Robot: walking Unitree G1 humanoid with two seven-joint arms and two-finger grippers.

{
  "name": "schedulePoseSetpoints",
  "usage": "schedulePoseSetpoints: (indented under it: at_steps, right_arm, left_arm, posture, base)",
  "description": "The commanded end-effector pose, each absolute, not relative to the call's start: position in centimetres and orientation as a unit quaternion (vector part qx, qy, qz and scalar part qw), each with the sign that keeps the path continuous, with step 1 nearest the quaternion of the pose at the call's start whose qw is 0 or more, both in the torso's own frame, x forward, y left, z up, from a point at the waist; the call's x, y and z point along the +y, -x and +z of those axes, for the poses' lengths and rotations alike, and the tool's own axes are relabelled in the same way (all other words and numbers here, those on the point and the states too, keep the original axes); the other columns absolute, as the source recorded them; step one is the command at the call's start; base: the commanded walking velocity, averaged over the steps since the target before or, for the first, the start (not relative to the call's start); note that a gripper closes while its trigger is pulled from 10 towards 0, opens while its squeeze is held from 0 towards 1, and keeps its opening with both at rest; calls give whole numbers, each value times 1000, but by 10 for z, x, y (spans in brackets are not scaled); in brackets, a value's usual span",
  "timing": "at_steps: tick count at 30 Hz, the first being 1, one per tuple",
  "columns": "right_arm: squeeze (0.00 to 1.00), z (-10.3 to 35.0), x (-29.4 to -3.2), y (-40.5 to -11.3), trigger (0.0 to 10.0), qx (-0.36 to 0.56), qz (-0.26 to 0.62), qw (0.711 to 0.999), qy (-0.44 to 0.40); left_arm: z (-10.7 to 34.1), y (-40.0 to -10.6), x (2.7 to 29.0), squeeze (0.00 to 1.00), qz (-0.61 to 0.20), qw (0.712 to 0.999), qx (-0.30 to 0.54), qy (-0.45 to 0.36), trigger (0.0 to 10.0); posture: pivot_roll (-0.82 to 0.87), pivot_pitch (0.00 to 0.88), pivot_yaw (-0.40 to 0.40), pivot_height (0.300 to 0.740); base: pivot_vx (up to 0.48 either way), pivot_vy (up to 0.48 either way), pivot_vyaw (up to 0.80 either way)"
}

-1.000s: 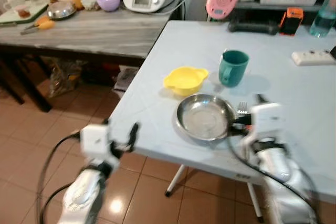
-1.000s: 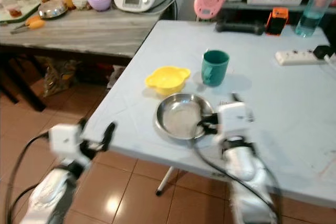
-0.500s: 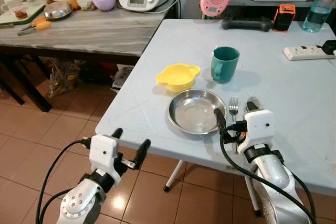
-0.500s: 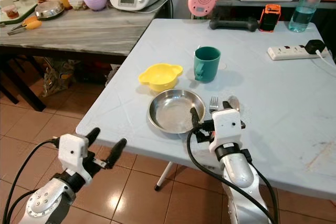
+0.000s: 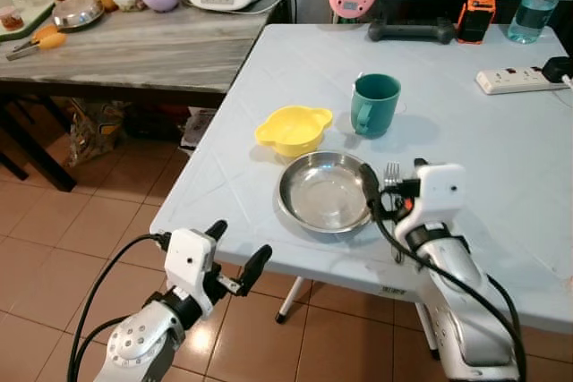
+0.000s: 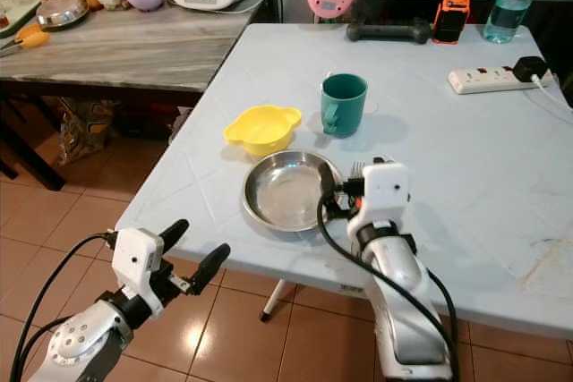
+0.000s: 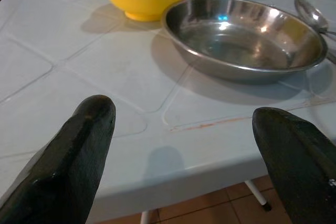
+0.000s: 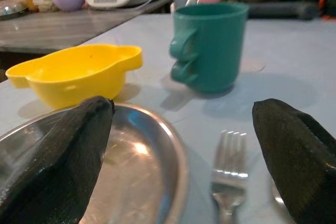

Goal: Setting the table

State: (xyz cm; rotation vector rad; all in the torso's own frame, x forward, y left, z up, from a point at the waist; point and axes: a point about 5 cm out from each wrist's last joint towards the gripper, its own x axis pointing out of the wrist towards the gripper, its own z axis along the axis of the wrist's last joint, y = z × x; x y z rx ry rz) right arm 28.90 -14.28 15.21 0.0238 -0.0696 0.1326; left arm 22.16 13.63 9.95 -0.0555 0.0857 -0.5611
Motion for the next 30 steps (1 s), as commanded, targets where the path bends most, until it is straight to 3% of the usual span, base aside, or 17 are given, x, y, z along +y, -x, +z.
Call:
schedulePoseSetpoints:
  at_steps: [1, 30]
  right_arm:
    - [0, 147, -139, -294, 10000, -2, 66, 997, -37]
    - [0, 134, -113, -306, 10000, 108, 82, 985, -109]
  left_arm:
    - [102, -220, 136, 0, -283, 958, 42, 28, 10000]
    - [106, -219, 142, 0, -300, 952, 53, 40, 10000]
  posture:
    - [-157, 121, 121, 740]
    - [-150, 127, 110, 740]
  base:
    - [0, 0, 0]
    - [0, 0, 0]
